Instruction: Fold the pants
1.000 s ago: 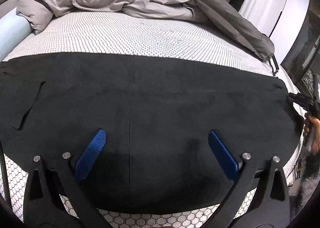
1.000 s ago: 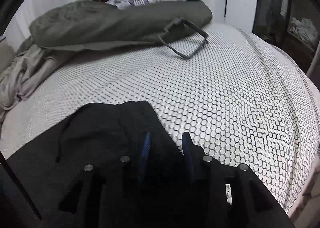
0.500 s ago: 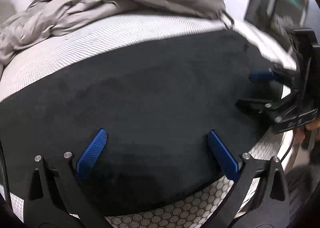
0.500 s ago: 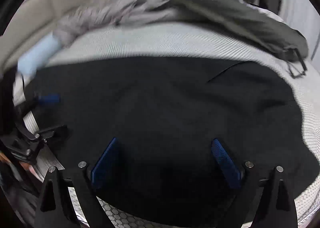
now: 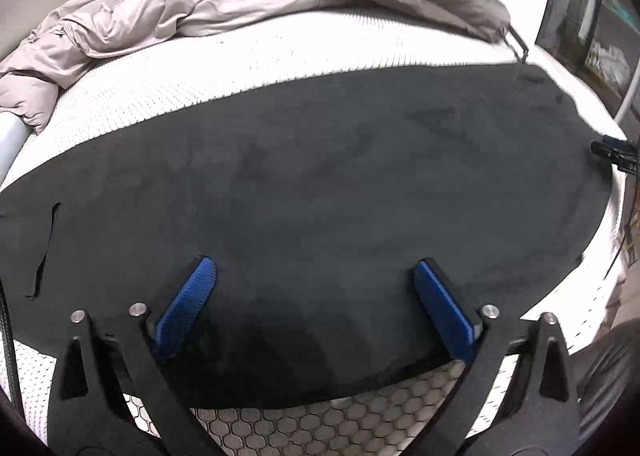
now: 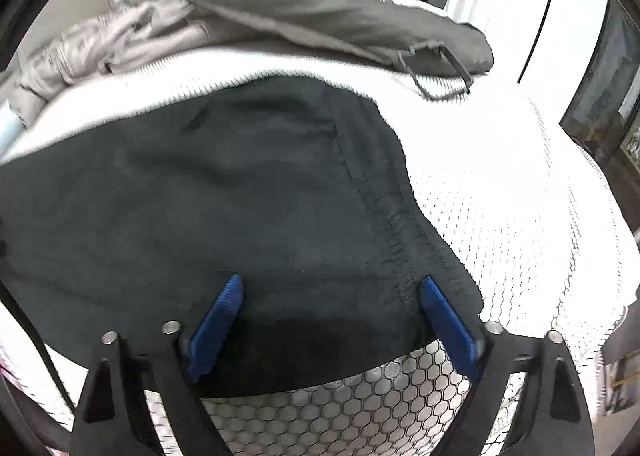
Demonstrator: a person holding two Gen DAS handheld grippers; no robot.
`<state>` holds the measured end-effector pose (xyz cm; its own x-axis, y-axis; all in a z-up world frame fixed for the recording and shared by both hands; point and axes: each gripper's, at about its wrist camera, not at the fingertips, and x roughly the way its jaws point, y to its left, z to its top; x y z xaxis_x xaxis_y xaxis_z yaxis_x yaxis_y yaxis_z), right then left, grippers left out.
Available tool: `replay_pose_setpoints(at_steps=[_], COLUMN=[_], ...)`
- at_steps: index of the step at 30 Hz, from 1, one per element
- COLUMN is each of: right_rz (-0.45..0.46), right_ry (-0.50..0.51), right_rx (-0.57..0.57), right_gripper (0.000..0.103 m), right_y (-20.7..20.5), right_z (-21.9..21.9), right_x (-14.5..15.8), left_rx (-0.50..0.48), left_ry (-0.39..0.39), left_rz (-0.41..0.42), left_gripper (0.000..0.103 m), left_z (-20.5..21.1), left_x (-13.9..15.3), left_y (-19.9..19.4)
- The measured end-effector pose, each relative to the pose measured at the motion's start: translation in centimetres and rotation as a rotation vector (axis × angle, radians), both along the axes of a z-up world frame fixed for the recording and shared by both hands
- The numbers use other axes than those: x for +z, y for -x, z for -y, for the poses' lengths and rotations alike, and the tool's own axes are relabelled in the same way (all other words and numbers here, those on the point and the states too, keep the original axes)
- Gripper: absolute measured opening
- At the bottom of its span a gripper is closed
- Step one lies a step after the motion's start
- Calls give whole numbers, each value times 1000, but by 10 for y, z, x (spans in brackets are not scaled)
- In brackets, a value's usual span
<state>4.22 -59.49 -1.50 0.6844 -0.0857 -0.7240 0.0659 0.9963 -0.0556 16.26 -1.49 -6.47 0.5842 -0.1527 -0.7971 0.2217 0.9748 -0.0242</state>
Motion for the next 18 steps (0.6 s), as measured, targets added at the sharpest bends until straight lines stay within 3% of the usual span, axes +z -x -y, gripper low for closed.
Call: replay_pose_setpoints(at_steps=[3, 5, 8, 10, 12, 13, 15, 16, 18], right_rz=[60, 48, -28, -94, -96, -89, -71, -62, -69], right_ry=[-97, -135, -86, 8, 87, 97, 151, 156, 76], right_rx=[76, 161, 250, 319, 341, 326, 188, 106, 28], right_gripper=[90, 90, 90, 90, 90, 90, 90, 83, 82], right_y=[1, -18, -41, -54, -48, -46, -46, -45, -46], right_z=[-24, -56, -104, -138, -151, -147, -117, -95, -64], right_x=[21, 26, 11, -9, -21, -21, -17, -17, -19], left_rx=[-14, -38, -85, -85, -71, -48, 12, 30, 29], left_ry=[55, 53, -14, -38, -31, -45, -61, -48, 7], left_rz=[28, 5, -61, -76, -82, -77, -68, -72, -82], left_gripper=[99, 98, 86, 86, 86, 86, 86, 85, 78], left_z=[17, 40, 73, 78, 68, 60, 36, 24, 4], left_x=[12, 12, -4, -12, -10, -9, -8, -8, -7], left_y=[-11, -29, -55, -61, -63, -64, -64, -64, -63])
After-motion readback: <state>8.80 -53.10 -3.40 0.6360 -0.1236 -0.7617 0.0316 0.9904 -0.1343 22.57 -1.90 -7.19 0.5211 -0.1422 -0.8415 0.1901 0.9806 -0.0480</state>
